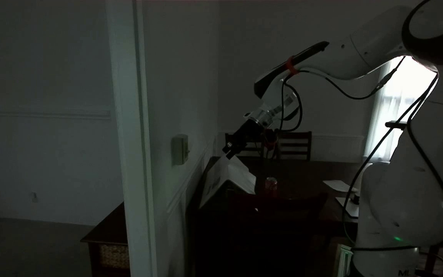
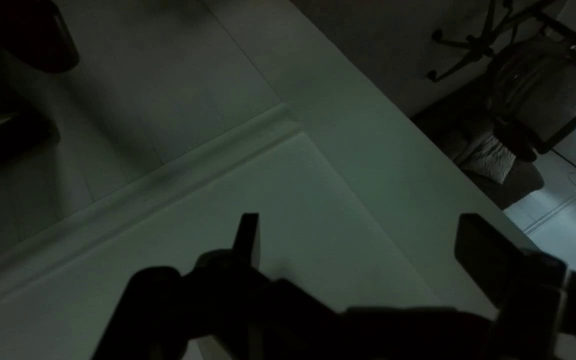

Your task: Flip the right light switch on the wall

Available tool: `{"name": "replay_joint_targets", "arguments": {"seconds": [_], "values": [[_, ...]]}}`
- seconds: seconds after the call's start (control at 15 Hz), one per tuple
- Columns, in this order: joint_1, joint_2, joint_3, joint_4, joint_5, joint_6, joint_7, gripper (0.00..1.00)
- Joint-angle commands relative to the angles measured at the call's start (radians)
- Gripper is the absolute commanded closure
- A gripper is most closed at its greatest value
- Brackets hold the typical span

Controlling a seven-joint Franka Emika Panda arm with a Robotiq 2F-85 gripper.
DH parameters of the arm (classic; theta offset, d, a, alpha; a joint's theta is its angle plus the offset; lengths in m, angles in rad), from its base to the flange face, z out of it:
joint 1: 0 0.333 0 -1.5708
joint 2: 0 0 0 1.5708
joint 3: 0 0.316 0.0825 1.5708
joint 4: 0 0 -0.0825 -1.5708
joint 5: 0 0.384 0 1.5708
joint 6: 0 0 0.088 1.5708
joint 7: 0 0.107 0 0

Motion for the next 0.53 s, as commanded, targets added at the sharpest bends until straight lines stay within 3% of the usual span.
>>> {"name": "replay_joint_targets", "arguments": {"seconds": [0.0, 0.47], "values": [[-0.081, 0.108, 0.078, 0.077, 0.171, -0.082, 0.069, 0.00], [-0.207, 0.319, 0.181, 0.227, 0.497, -0.260, 0.187, 0.00]]}}
